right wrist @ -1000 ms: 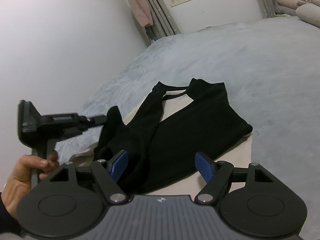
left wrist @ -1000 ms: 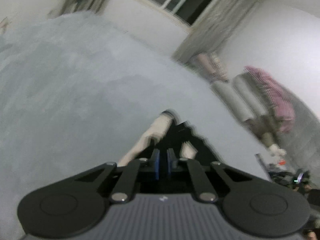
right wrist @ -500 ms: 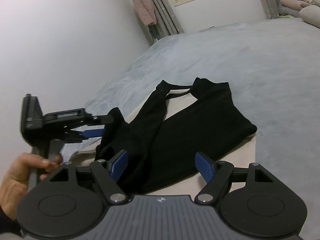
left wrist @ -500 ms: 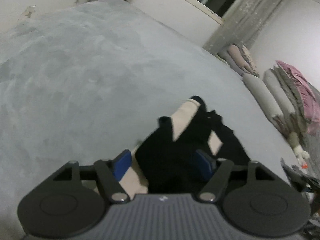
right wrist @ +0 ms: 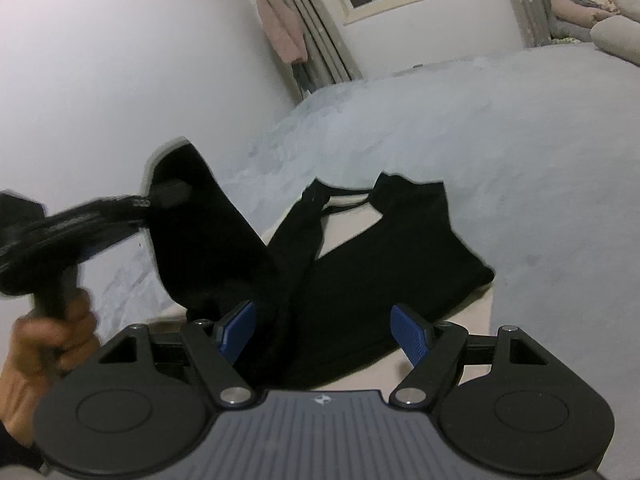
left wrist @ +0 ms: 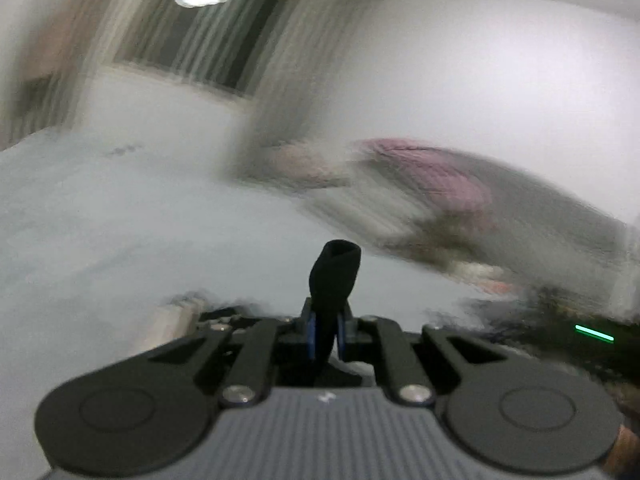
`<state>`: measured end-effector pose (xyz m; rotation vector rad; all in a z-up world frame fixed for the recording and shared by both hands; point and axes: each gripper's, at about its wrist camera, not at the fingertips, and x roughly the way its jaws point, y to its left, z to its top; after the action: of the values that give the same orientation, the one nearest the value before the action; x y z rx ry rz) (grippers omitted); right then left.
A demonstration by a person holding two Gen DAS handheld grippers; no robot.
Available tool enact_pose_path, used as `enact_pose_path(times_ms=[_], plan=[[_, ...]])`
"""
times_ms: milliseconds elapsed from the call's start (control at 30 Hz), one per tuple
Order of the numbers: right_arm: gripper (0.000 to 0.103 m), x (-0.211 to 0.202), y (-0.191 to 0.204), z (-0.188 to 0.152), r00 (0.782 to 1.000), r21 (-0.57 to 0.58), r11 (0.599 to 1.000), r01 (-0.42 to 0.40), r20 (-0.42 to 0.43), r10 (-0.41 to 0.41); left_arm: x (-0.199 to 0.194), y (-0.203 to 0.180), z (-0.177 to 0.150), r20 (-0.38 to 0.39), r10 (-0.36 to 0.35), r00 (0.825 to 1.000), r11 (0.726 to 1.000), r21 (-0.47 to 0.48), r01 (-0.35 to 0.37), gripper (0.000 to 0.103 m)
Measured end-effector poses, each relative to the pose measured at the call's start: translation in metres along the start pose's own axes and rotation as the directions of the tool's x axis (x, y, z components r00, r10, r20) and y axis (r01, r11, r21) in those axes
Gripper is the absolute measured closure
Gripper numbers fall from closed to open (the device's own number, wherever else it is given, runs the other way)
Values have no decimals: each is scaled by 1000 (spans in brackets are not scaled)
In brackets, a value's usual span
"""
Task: Fold clothes
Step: 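Lift the hem with the left gripper and fold it toward the collar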
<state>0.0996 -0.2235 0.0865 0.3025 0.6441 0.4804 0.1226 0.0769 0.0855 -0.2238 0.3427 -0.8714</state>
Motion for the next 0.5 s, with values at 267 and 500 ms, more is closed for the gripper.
enact_pose_path(times_ms=[267,500], plan=[[25,-43,-49,15,991,147,988,55,110,-72,-9,-83,-4,-115,-327,938,911,228,345,6],[23,-31,-33,14,998,66,998,22,51,-26,5,-5,-9,-235,107,966,992,97,-86,6]])
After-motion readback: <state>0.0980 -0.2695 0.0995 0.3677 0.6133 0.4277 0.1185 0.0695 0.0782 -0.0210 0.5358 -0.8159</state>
